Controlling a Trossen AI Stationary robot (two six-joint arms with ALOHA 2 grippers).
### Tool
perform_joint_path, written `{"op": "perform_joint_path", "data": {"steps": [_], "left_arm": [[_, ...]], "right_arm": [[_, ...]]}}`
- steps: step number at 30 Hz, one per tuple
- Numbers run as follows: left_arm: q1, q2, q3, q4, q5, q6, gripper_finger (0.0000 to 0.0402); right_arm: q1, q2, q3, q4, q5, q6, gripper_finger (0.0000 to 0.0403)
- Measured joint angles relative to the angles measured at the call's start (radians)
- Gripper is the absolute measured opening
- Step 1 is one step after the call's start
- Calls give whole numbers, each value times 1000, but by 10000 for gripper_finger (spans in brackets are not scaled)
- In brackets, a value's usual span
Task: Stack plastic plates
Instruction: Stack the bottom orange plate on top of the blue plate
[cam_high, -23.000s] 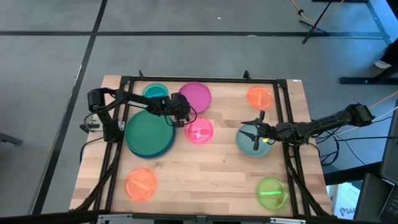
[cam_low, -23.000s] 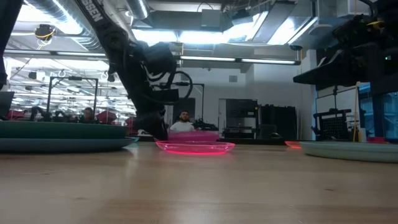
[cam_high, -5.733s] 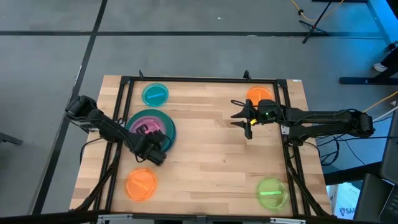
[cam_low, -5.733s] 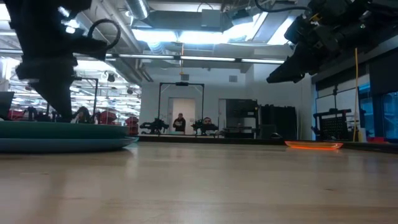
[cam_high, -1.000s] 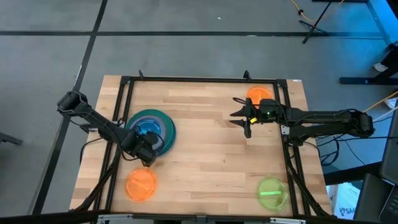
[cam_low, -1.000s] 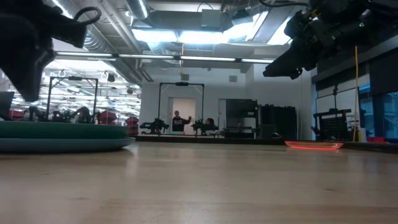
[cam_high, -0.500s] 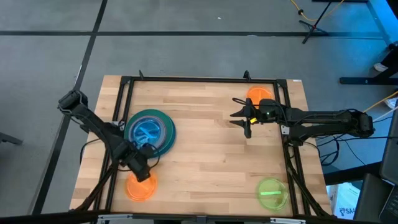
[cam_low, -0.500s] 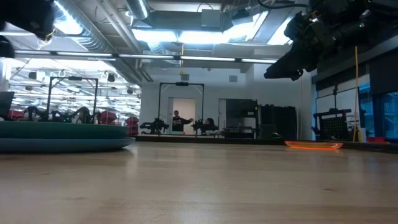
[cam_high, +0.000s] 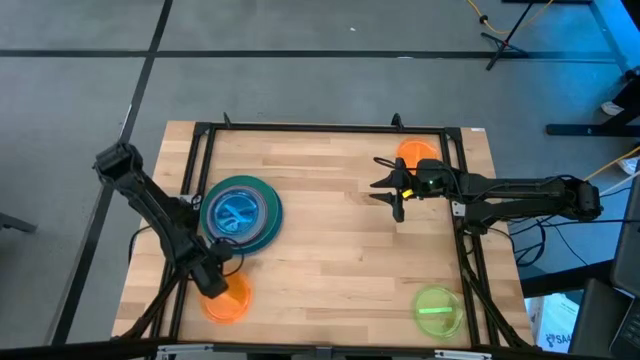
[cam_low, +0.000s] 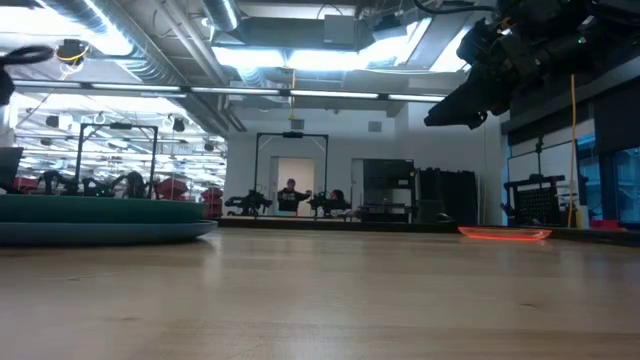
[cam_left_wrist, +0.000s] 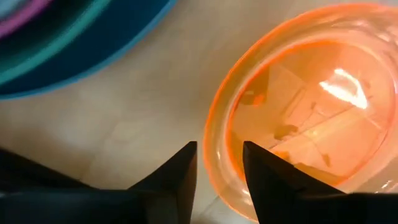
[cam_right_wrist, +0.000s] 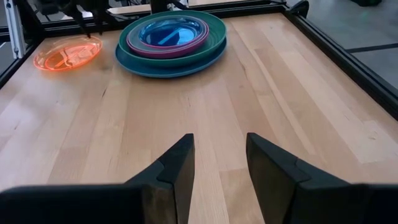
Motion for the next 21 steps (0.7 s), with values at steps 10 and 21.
{"op": "perform_joint_path", "data": {"steps": [10, 21], "left_arm": [[3, -55, -153, 187, 6, -28, 115], [2, -60, -222, 334, 24, 5, 94]], "right_arm": [[0, 0, 0, 0, 0, -1, 138], [0, 0, 0, -1, 0, -1, 138]]}}
